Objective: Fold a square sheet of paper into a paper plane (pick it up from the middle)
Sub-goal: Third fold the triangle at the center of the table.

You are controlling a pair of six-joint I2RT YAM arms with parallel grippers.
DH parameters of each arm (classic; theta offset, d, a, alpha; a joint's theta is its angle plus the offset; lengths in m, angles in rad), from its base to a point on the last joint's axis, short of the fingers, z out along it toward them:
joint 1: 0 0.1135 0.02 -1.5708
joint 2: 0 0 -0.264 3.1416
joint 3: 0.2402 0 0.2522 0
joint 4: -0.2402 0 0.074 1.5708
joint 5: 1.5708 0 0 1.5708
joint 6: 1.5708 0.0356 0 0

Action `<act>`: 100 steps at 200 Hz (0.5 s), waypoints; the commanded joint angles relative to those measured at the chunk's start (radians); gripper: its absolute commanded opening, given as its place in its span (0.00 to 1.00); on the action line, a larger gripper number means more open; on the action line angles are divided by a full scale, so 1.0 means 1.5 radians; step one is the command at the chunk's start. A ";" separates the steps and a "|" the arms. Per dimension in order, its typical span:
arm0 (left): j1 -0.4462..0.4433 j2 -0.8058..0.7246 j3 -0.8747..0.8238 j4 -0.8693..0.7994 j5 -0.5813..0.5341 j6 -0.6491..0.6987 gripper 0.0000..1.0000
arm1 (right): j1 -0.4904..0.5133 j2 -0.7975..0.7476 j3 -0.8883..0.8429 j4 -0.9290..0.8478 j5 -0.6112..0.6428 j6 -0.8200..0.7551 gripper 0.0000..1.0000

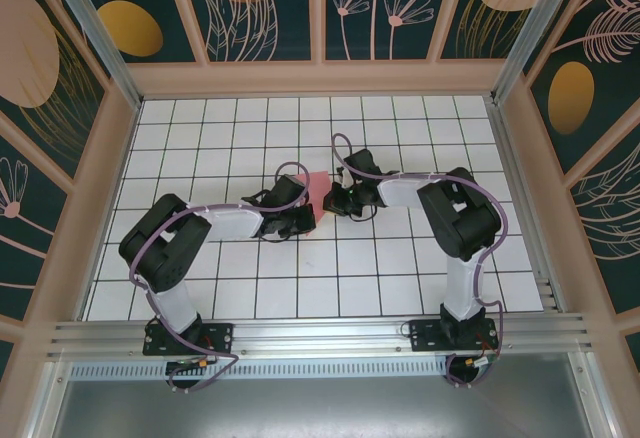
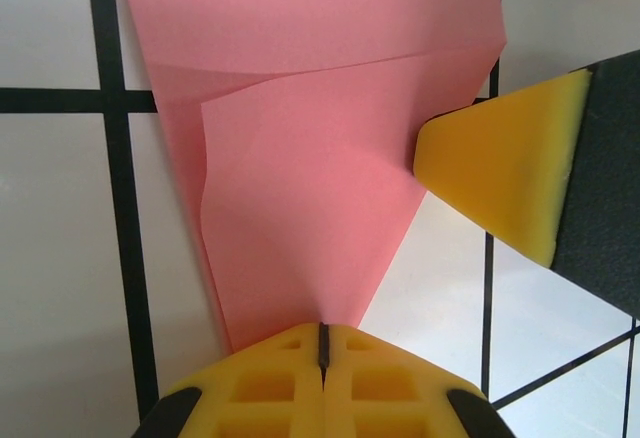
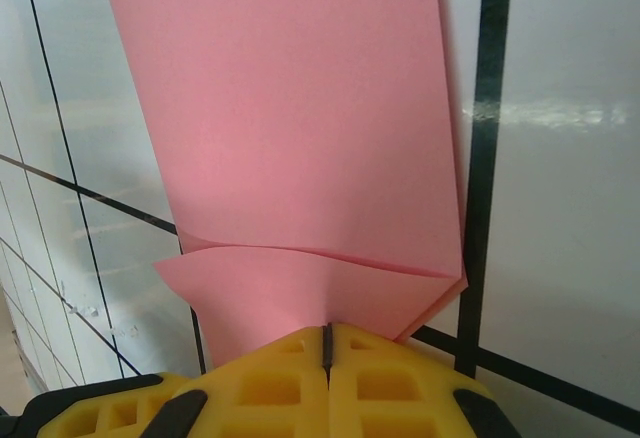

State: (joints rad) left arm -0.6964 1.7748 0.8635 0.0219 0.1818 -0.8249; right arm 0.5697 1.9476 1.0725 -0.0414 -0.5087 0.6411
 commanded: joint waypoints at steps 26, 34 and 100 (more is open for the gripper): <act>-0.004 0.018 -0.014 -0.047 -0.028 -0.018 0.00 | 0.041 -0.022 0.013 -0.003 0.029 0.014 0.00; -0.003 0.018 -0.016 -0.044 -0.028 -0.021 0.00 | 0.043 -0.019 0.007 0.002 0.028 0.019 0.00; -0.003 0.013 -0.023 -0.048 -0.025 -0.028 0.00 | 0.000 0.023 0.020 -0.043 0.090 0.005 0.00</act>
State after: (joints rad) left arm -0.6991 1.7744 0.8623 0.0223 0.1741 -0.8509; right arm 0.6247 1.9472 1.0798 -0.0513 -0.4622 0.6609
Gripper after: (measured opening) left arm 0.058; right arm 0.061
